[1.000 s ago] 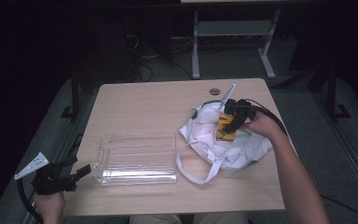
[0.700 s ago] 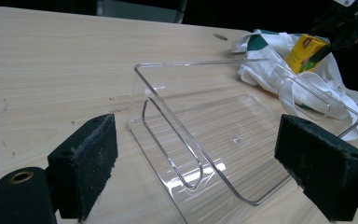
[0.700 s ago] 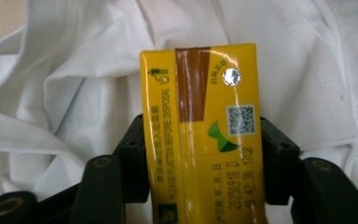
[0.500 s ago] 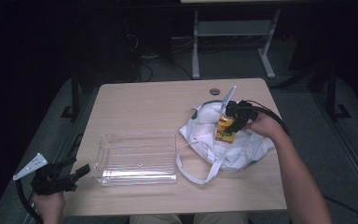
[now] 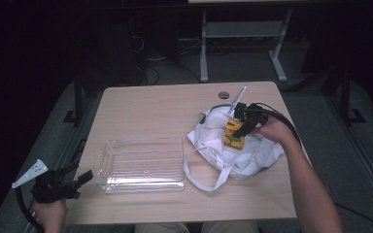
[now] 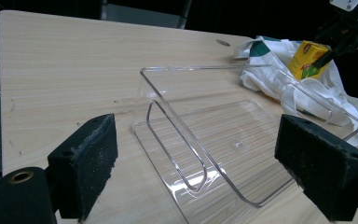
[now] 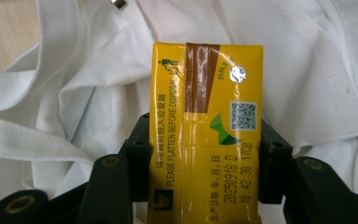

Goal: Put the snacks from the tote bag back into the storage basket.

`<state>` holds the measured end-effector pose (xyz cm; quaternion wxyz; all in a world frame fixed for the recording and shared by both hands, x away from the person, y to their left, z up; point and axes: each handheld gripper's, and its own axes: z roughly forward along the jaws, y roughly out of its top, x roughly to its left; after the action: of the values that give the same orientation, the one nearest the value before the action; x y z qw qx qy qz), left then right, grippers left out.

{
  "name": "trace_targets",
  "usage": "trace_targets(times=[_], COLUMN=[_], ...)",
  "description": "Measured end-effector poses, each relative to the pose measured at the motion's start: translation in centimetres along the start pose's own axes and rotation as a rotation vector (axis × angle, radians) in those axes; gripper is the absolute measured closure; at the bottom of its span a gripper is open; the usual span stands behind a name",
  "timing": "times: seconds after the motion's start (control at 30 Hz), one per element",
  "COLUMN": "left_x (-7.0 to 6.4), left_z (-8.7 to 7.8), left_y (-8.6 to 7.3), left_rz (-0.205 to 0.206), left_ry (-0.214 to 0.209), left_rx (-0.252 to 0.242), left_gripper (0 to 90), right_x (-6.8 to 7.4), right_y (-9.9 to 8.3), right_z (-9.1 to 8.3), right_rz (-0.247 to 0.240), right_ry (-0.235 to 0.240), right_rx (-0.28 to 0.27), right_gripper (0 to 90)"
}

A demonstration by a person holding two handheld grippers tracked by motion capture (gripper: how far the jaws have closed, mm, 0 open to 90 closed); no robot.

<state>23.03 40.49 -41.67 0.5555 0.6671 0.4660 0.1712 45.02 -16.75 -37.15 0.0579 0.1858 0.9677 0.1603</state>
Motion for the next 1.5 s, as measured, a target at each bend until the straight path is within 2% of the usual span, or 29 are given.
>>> trace_targets(times=[0.17,0.43,0.5,0.8,0.93,1.07,1.5], left_x=[0.1,0.1,0.0,0.2,0.1,0.0,0.0], left_z=[-0.2,-0.2,-0.2,-0.4,-0.4,-0.2,-0.3], left_y=[0.0,0.0,0.0,0.0,0.0,0.0,0.0], left_rz=[0.0,0.001,0.002,-0.012,-0.013,0.0,-0.004], left_ry=[0.004,0.0,0.002,0.005,0.004,0.007,0.009], left_rx=[-0.003,-0.002,-0.006,-0.015,-0.015,-0.006,-0.009], left_gripper=[12.7,12.6,12.7,12.7,12.7,12.7,12.7], right_x=[0.0,0.2,0.5,1.9,2.6,3.4,5.6], right_y=[0.0,0.4,0.6,1.5,1.9,2.2,3.3], right_z=[-0.8,-3.3,-4.3,-6.3,-7.0,-7.6,-8.5], right_rz=[0.008,0.01,0.014,-0.014,-0.023,-0.022,-0.06], right_ry=[-0.018,-0.023,-0.02,-0.021,-0.017,0.007,0.016], right_rx=[-0.025,-0.058,-0.078,-0.089,-0.096,-0.111,-0.136], right_gripper=[51.2,51.3,51.3,51.5,51.5,51.5,51.5])
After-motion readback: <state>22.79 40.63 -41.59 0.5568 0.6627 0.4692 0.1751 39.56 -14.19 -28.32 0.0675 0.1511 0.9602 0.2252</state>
